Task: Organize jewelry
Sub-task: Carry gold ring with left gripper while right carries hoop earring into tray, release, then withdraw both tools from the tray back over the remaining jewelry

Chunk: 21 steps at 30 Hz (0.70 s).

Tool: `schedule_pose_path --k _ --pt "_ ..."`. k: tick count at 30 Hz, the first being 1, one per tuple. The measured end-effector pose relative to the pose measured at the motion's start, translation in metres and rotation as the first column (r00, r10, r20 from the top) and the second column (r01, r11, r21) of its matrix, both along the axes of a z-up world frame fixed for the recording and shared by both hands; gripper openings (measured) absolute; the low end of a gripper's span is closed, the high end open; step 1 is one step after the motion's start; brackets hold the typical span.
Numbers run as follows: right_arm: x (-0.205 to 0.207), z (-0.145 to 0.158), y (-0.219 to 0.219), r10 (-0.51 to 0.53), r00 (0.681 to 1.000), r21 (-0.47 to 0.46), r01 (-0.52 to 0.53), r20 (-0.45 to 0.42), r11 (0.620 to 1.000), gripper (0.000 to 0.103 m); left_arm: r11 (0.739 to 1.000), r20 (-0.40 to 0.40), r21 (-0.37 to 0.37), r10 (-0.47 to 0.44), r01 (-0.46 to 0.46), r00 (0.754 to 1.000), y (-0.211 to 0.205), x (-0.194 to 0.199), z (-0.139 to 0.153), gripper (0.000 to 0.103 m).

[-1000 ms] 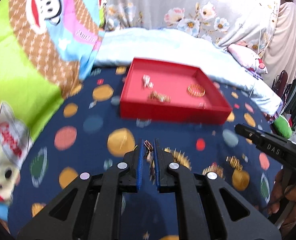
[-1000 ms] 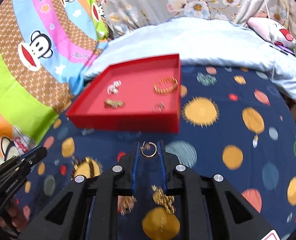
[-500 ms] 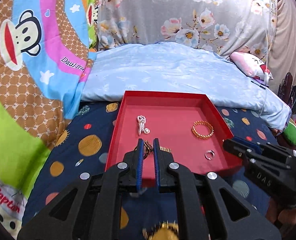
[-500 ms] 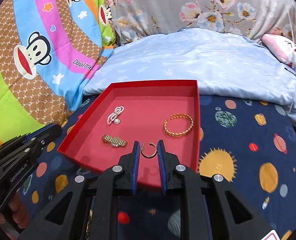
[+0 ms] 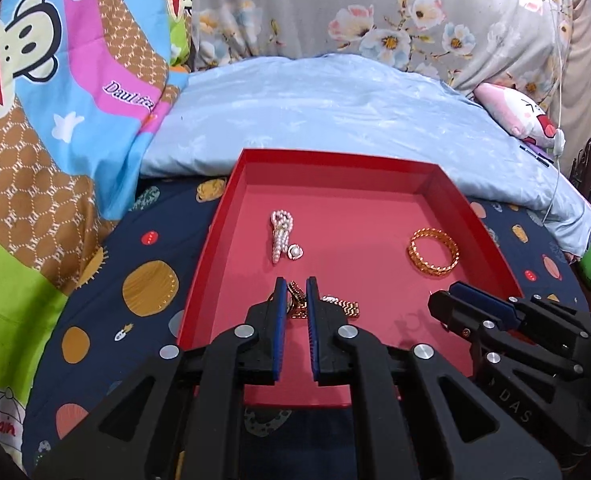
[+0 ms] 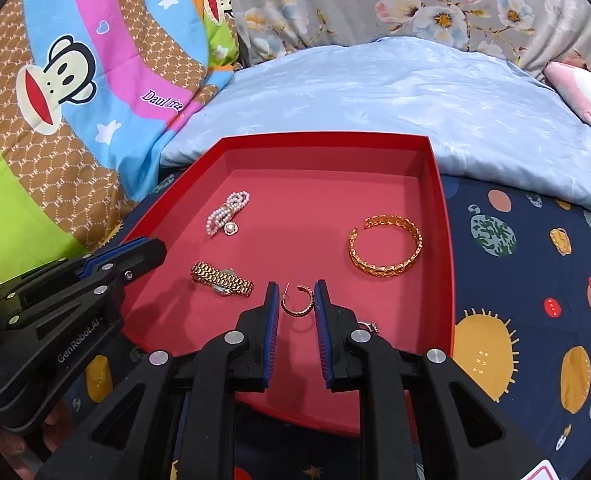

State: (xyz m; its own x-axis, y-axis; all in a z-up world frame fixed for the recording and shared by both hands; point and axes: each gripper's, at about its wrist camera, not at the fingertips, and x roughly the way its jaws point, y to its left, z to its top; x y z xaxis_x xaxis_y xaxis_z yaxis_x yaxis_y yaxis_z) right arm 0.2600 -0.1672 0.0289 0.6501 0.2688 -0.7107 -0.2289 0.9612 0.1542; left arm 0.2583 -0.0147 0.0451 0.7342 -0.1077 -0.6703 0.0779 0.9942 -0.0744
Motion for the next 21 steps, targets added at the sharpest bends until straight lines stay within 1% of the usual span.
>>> schedule_pose_path --k 3,5,6,7,8,11,12,13,17,19,21 --pt "0.002 -0.002 0.001 -0.001 1.000 -0.008 0.001 -0.002 1.000 0.018 1.000 -0.001 0.004 0.004 -0.004 1.000 0.001 0.001 -0.002 0.009" --pt "0.003 -0.002 0.001 -0.008 1.000 -0.011 0.008 0.007 1.000 0.019 1.000 0.001 0.008 0.016 -0.016 1.000 0.002 0.002 -0.001 0.015" --pt "0.003 -0.001 0.001 -0.010 1.000 -0.007 0.010 0.009 1.000 0.020 1.000 -0.001 0.007 0.026 -0.026 1.000 0.003 0.003 -0.001 0.026" --pt "0.004 -0.001 0.000 -0.014 1.000 -0.002 0.014 0.011 1.000 0.025 0.999 0.000 0.002 0.041 -0.041 0.999 0.005 0.003 0.000 0.036" --pt "0.004 0.000 -0.001 -0.020 1.000 0.003 0.020 0.014 1.000 0.029 0.999 0.004 -0.002 0.049 -0.049 0.999 0.007 0.003 0.002 0.039" --pt "0.001 0.007 -0.008 -0.037 0.999 0.021 0.037 0.029 0.999 0.031 0.998 0.020 -0.011 0.069 -0.069 0.997 0.013 -0.002 0.011 0.045" --pt "-0.002 0.011 -0.011 -0.044 0.998 0.032 0.043 0.035 0.999 0.033 0.997 0.025 -0.016 0.073 -0.072 0.997 0.015 -0.004 0.014 0.050" --pt "-0.005 0.014 -0.014 -0.050 0.998 0.041 0.049 0.038 0.998 0.035 0.997 0.033 -0.023 0.074 -0.073 0.997 0.019 -0.009 0.018 0.053" --pt "-0.027 0.025 -0.028 -0.073 0.996 0.093 0.069 0.045 0.993 0.038 0.996 0.042 -0.048 0.082 -0.080 0.996 0.028 -0.029 0.026 0.054" --pt "-0.040 0.028 -0.034 -0.083 0.996 0.110 0.077 0.046 0.991 0.040 0.995 0.038 -0.060 0.080 -0.077 0.996 0.033 -0.042 0.026 0.056" --pt "-0.054 0.030 -0.038 -0.091 0.995 0.120 0.085 0.044 0.989 0.041 0.995 0.032 -0.059 0.077 -0.075 0.997 0.035 -0.054 0.024 0.057"
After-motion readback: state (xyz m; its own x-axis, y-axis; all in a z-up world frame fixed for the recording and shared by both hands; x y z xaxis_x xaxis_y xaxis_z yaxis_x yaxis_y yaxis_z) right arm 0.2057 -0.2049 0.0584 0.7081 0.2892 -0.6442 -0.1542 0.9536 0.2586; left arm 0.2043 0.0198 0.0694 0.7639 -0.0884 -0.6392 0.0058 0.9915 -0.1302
